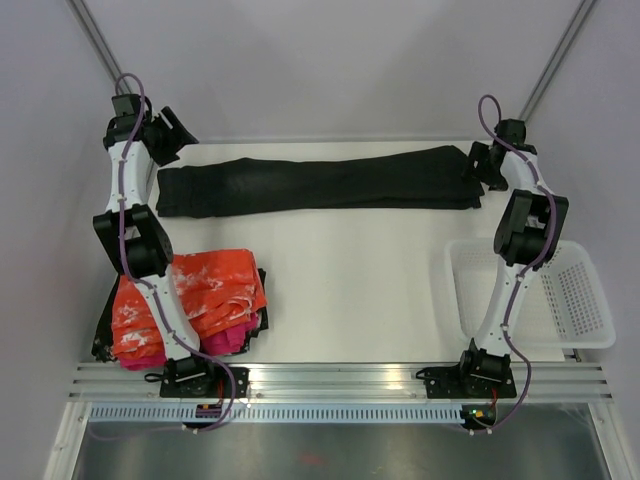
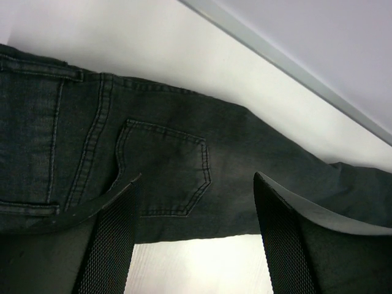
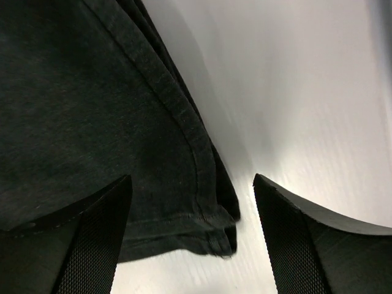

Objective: Fold and stack the trousers
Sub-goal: Fold the trousers

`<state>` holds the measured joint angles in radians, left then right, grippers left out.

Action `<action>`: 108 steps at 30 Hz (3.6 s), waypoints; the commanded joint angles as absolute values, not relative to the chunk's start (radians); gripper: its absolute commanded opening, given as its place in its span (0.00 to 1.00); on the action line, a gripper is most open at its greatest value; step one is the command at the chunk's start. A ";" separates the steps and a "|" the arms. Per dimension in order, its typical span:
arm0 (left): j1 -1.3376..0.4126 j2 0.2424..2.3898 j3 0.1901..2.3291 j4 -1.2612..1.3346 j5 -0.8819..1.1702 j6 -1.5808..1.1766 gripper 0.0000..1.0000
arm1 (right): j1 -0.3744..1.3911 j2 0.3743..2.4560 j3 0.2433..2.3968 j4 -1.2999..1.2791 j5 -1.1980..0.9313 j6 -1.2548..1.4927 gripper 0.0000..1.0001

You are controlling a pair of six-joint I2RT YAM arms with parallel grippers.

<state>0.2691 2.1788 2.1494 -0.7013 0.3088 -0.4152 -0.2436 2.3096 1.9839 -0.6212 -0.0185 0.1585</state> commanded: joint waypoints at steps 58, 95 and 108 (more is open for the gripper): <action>0.359 2.186 1.968 -0.667 0.242 -0.364 0.74 | 0.452 2.405 2.308 -0.296 -0.343 0.307 0.00; 0.410 2.209 1.950 -0.641 0.344 -0.408 0.73 | 0.591 2.530 2.414 -0.049 -0.417 0.488 0.00; 0.414 2.220 1.942 -0.634 0.353 -0.410 0.72 | 0.647 2.615 2.425 -0.041 -0.463 0.479 0.00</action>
<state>0.4034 2.2185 1.9396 -0.6701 0.3248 -0.3920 0.6075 2.5725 2.3947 -0.0635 -0.4149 0.4969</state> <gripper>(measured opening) 0.726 0.032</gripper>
